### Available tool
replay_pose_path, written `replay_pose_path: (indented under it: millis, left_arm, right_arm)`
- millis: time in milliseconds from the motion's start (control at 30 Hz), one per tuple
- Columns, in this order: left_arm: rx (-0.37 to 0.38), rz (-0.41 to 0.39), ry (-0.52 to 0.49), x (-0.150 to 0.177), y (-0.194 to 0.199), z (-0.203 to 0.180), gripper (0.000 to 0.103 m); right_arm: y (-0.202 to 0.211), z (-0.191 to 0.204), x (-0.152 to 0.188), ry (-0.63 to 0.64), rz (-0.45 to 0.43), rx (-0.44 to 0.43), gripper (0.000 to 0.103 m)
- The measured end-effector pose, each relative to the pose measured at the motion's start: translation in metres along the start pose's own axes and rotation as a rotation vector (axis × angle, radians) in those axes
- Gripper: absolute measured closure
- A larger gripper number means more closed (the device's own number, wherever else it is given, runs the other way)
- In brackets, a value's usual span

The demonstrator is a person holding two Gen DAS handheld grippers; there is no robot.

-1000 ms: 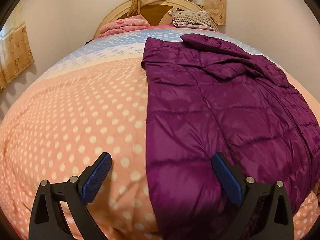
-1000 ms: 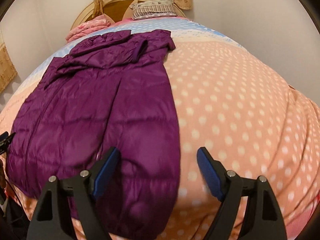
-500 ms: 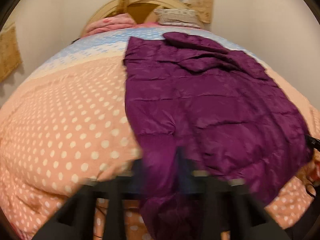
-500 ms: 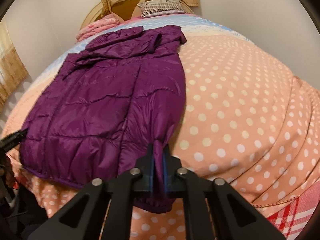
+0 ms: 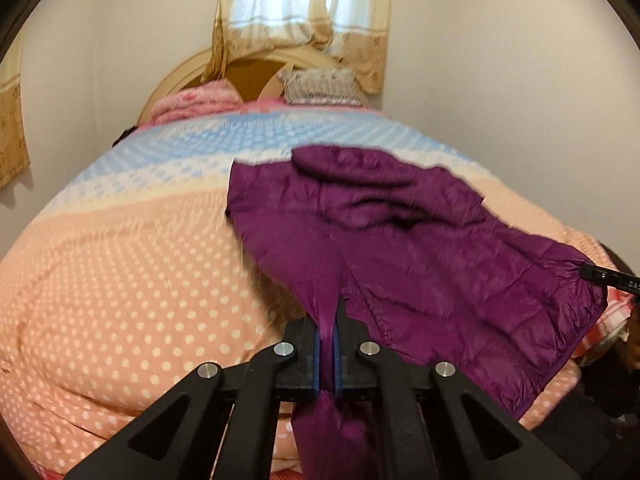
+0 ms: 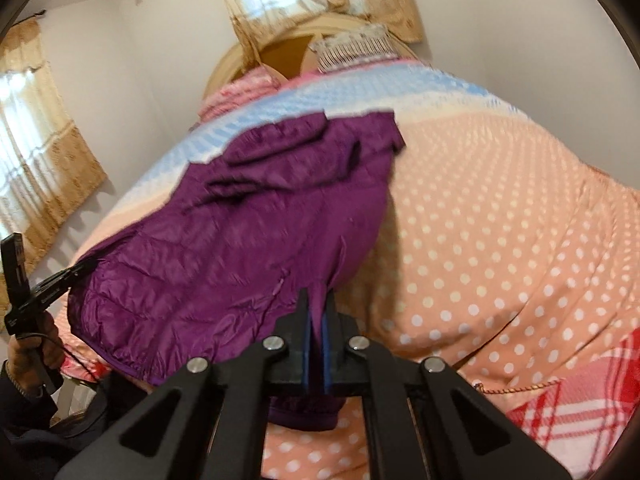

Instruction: Fold large clothes

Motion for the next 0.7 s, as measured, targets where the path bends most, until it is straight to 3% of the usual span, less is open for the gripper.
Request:
replay_pose_path:
  millis: [200,400,467,633,700]
  left_arm:
    - [0.042,-0.103,-0.004,-0.029,0.061,-0.005,0.100]
    - [0.074,-0.140,0.016,-0.051,0.093,0.003,0.100]
    - [0.066,-0.133,0.012,-0.057,0.079,0.009,0.100]
    - [0.049,-0.080,-0.018,-0.079,-0.007,0.019,0.100]
    - [-0.006,-0.079,-0.048,-0.087,-0.047,0.025,0.100]
  right_arm:
    - [0.063,0.018,-0.026,0.024,-0.133,-0.044,0.097]
    - [0.095,0.023,-0.060,0.035,-0.256,-0.076,0.097]
    - [0.078,0.016,-0.075,0.030,-0.263,-0.065,0.097]
    - [-0.003,-0.013,-0.119,-0.048,-0.234,-0.036,0.097]
    - [-0.034,-0.023,-0.131,-0.079,-0.222,-0.019,0.098]
Point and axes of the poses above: each gripper's, at about its wrist camera, not at the fingertips, and y roughly against the way its jaws point, z to its left, x to its underside, the point moved 5 cm from there along -y, roughly the way its jaws point, and after that the axes turned 4 degrees about y, right-handed, at the moved point
